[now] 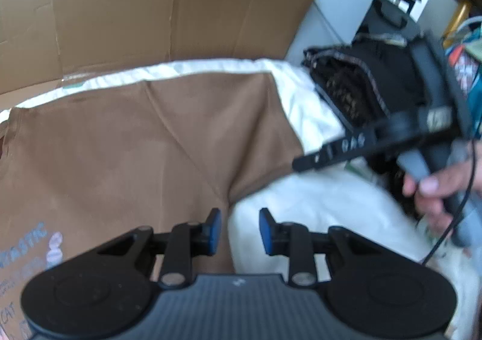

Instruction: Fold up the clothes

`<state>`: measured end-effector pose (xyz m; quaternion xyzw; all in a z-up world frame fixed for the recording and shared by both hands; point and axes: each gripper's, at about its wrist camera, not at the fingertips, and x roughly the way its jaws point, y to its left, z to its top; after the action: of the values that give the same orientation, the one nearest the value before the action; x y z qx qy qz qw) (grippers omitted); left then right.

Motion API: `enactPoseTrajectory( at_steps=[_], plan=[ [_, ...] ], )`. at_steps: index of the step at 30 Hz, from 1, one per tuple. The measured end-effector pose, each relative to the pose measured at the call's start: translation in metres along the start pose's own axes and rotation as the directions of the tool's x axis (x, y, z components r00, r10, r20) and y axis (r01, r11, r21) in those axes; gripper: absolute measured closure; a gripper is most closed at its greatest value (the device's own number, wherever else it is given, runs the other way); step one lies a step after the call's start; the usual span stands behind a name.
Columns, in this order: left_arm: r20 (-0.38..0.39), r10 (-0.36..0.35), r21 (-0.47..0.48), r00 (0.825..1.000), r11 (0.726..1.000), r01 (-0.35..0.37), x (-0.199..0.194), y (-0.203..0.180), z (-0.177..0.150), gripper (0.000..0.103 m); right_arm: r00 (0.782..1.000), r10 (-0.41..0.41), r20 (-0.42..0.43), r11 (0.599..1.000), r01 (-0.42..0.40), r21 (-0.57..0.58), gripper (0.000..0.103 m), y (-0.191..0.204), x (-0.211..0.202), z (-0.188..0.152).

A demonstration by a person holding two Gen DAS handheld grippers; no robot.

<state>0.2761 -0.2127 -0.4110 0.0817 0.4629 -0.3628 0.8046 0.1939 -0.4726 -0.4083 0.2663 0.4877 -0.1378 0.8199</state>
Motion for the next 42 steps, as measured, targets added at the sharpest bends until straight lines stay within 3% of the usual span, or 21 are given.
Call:
enactPoseTrajectory(
  at_steps=[11, 13, 14, 17, 24, 29, 33, 37, 38, 39, 42],
  plan=[
    [-0.074, 0.078, 0.02, 0.994, 0.997, -0.077, 0.02, 0.009, -0.021, 0.074, 1.0, 0.011, -0.017, 0.998, -0.011, 0.054, 0.064, -0.006, 0.011, 0.005],
    [-0.076, 0.084, 0.011, 0.994, 0.996, -0.083, 0.02, 0.01, -0.019, 0.086, 1.0, 0.021, -0.01, 0.997, -0.021, 0.076, 0.066, -0.008, 0.012, 0.007],
    [-0.077, 0.081, 0.001, 0.994, 0.997, -0.081, 0.019, 0.011, -0.018, 0.095, 1.0, 0.024, -0.007, 0.997, -0.023, 0.077, 0.078, -0.009, 0.012, 0.009],
    [-0.082, 0.046, -0.049, 0.996, 0.998, -0.051, 0.015, 0.015, -0.013, 0.1, 1.0, 0.023, 0.003, 0.997, -0.024, 0.074, 0.098, -0.009, 0.009, 0.012],
    [-0.064, -0.035, -0.086, 0.997, 0.996, 0.03, 0.006, 0.006, -0.001, 0.1, 0.999, -0.002, 0.047, 0.998, -0.001, 0.056, 0.099, -0.012, -0.007, 0.019],
    [-0.087, -0.048, -0.088, 0.995, 0.995, 0.041, 0.015, 0.004, 0.0, 0.1, 0.998, -0.041, 0.048, 0.999, 0.04, 0.03, 0.099, -0.014, -0.012, 0.019],
    [-0.109, -0.041, -0.088, 0.993, 0.996, 0.031, 0.026, 0.006, -0.003, 0.099, 0.996, -0.084, 0.011, 0.996, 0.084, 0.023, 0.096, -0.016, -0.003, 0.012],
    [-0.103, -0.039, -0.086, 0.994, 0.996, 0.03, 0.026, 0.005, -0.004, 0.098, 0.99, -0.111, 0.081, 0.993, 0.113, -0.017, 0.091, -0.01, -0.014, 0.017],
    [-0.102, -0.039, -0.087, 0.994, 0.996, 0.03, 0.027, 0.004, -0.005, 0.098, 0.989, -0.105, 0.103, 0.994, 0.108, -0.026, 0.084, -0.009, -0.017, 0.02],
    [-0.1, -0.039, -0.087, 0.994, 0.996, 0.03, 0.027, 0.004, -0.005, 0.098, 0.987, -0.098, 0.124, 0.994, 0.103, -0.035, 0.068, -0.008, -0.021, 0.023],
    [-0.098, -0.039, -0.088, 0.994, 0.996, 0.031, 0.028, 0.003, -0.005, 0.098, 0.986, -0.096, 0.133, 0.994, 0.101, -0.035, 0.062, -0.007, -0.015, 0.033]
  ],
)
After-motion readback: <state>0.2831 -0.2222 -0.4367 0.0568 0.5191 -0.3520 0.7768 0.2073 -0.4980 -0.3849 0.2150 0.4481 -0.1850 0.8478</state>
